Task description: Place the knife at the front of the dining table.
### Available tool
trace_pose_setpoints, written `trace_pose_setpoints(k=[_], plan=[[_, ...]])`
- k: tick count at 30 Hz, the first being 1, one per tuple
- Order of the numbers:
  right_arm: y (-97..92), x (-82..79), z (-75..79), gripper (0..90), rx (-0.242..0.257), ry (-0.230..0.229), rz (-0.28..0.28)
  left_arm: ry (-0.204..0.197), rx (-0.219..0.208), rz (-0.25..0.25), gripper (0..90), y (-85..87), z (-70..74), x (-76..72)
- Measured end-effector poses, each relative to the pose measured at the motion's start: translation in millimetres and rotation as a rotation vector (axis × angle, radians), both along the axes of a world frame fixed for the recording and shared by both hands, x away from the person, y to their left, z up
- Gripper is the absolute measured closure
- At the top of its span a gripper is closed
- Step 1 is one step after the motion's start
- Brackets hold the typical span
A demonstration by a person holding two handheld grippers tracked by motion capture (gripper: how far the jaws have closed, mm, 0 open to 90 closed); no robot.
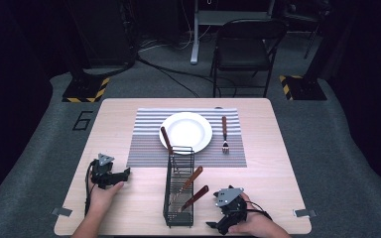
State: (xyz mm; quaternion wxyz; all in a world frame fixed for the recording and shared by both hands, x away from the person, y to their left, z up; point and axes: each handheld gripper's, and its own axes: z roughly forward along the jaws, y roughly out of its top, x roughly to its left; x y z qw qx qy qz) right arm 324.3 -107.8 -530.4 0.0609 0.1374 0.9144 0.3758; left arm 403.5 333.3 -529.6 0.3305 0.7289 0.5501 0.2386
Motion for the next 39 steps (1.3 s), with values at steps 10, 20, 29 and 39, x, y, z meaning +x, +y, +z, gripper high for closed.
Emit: trace_pose_setpoints(k=[10,20,29,39], plan=[[-0.2,-0.5,0.0,0.0,0.000,-0.001,-0.002,-0.005,-0.003,-0.014,15.1,0.4,-0.3,0.3],[-0.2,-0.4,0.0,0.0,0.000,-0.001,-0.002,0.011,-0.001,-0.007,18.6,-1.0,1.9,0.1],[-0.3,-0.4,0.0,0.0,0.000,0.000,-0.002,0.047,-0.025,0.005,34.0,-5.0,8.5,-4.1],[-0.6,-0.6,-0.1,0.0,0.000,-0.001,0.004,0.054,-0.082,-0.035,43.5,-19.4,24.2,-14.4]])
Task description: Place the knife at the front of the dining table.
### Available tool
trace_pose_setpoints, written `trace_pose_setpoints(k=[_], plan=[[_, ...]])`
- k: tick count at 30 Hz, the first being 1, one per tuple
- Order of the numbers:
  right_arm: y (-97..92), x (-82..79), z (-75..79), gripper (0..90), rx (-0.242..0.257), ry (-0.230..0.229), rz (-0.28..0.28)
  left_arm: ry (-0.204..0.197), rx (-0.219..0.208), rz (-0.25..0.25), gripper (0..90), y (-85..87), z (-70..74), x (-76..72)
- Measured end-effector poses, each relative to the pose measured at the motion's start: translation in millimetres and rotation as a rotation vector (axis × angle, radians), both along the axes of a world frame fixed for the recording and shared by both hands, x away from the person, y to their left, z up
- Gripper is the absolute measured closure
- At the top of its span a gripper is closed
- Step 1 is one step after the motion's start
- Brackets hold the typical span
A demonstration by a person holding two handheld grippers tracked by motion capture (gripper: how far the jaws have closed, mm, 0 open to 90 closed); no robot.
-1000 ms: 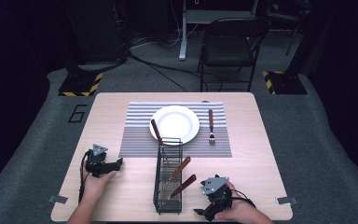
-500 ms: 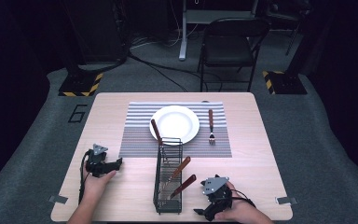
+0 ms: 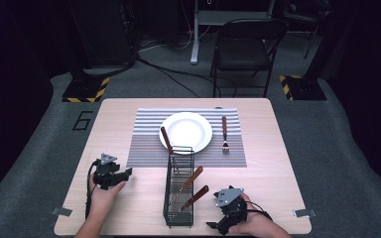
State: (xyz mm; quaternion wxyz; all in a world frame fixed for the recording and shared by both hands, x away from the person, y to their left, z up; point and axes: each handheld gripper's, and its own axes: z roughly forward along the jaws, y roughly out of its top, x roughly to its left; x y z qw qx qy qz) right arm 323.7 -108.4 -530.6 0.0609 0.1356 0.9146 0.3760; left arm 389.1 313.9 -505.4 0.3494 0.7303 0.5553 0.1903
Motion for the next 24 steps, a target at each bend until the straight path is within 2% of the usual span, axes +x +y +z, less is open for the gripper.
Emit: trace_pose_setpoints(k=[2,10,11,15,16,21,24], plan=[[0.0,-0.3,0.0,0.0,0.000,0.003,-0.003,-0.003,0.002,-0.018,47.0,-5.1,2.8,-2.6],[-0.2,-1.2,0.2,0.0,-0.003,0.012,-0.007,-0.010,0.003,-0.104,48.2,-25.4,18.8,-8.8],[-0.2,-1.3,0.2,0.0,-0.003,0.012,-0.008,-0.015,-0.018,-0.114,48.2,-31.9,23.6,-9.7],[-0.2,-1.3,0.2,0.0,-0.003,0.012,-0.008,-0.023,-0.036,-0.135,49.8,-41.7,33.1,-10.5],[-0.2,-1.3,0.2,0.0,-0.003,0.012,-0.007,-0.031,-0.061,-0.139,51.3,-48.9,38.2,-10.8],[-0.1,-1.4,0.2,0.0,-0.003,0.011,-0.009,-0.031,-0.081,-0.154,53.0,-61.3,45.7,-11.8],[-0.1,-1.4,0.2,0.0,-0.003,0.011,-0.009,-0.037,-0.077,-0.171,54.2,-69.8,49.9,-11.6]])
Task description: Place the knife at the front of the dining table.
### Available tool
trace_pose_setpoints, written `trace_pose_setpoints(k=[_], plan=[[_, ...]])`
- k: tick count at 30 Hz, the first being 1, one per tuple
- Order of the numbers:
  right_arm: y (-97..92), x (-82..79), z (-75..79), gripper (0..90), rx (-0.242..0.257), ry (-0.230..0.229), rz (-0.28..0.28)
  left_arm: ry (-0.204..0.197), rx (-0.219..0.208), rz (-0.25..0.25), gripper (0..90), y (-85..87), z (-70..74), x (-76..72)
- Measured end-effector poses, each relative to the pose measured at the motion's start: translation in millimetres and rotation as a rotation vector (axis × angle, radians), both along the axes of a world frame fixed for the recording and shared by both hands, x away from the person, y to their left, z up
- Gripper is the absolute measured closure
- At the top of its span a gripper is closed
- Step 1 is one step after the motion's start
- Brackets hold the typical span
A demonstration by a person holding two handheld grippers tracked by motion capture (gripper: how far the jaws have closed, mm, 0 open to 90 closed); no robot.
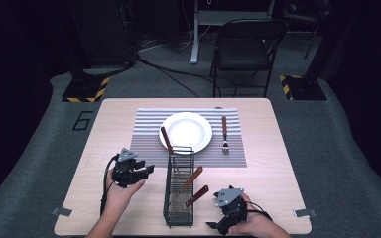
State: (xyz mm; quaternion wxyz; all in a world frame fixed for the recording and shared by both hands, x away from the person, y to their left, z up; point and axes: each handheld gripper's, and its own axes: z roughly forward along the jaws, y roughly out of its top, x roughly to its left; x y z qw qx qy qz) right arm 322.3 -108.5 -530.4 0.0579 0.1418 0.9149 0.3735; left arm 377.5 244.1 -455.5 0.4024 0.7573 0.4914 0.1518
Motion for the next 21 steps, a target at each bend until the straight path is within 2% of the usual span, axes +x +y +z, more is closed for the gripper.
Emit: trace_pose_setpoints(k=[7,14,17,21], plan=[[0.0,0.0,0.0,0.0,0.000,0.000,0.000,-0.005,-0.022,-0.014,55.5,-9.2,9.6,3.1],[0.0,0.0,0.0,0.0,0.000,0.000,0.000,-0.031,-0.016,-0.054,56.4,-16.8,29.4,5.8],[-0.1,-0.1,0.0,0.0,0.000,0.000,0.000,-0.047,-0.031,-0.061,56.7,-21.0,39.7,7.6],[-0.1,-0.1,0.0,0.0,0.000,0.000,0.000,-0.055,-0.041,-0.076,56.6,-25.5,46.6,8.5]])
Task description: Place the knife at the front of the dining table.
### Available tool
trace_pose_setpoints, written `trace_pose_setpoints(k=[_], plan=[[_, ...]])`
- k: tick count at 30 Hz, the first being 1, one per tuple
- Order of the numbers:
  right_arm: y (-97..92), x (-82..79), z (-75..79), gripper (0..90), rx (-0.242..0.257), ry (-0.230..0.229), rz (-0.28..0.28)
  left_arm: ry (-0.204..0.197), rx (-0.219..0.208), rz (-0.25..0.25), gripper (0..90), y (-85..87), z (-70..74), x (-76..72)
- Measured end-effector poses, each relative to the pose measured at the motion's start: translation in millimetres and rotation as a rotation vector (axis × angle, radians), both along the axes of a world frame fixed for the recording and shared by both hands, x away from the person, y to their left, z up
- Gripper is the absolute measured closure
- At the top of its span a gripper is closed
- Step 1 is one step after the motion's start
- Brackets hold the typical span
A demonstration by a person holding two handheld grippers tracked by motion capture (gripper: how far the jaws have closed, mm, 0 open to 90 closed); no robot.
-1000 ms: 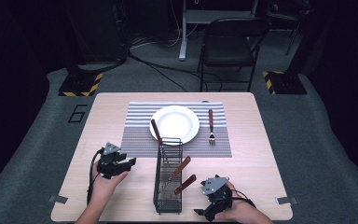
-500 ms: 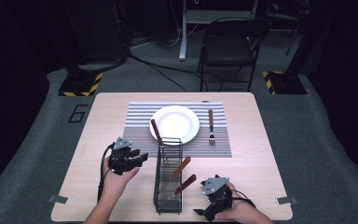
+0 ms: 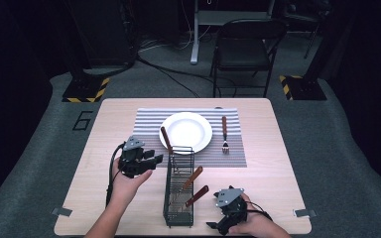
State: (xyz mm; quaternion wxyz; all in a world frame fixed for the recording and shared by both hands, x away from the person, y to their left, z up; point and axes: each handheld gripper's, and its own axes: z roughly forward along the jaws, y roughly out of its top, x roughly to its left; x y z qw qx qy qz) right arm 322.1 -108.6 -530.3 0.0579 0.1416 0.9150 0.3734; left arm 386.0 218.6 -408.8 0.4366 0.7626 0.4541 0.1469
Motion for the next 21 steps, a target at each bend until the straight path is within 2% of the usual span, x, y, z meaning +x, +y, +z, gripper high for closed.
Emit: trace_pose_setpoints(k=[1,5,7,12,21], plan=[[0.0,0.0,0.0,0.0,0.000,0.000,0.000,-0.011,-0.003,-0.003,56.6,-2.8,2.7,0.8],[0.0,0.0,0.0,0.0,0.000,0.000,0.000,-0.014,-0.010,-0.017,56.6,-6.1,4.5,4.5],[0.0,0.0,0.0,0.0,0.000,0.000,0.000,-0.011,-0.028,-0.033,56.6,-10.9,3.3,6.7],[-0.1,0.0,0.0,0.0,0.000,0.000,0.001,-0.013,-0.027,-0.051,58.7,-19.9,1.3,10.1],[-0.5,-0.1,0.0,0.0,0.001,-0.001,0.005,-0.025,-0.021,-0.044,67.0,-30.5,-2.9,15.0]])
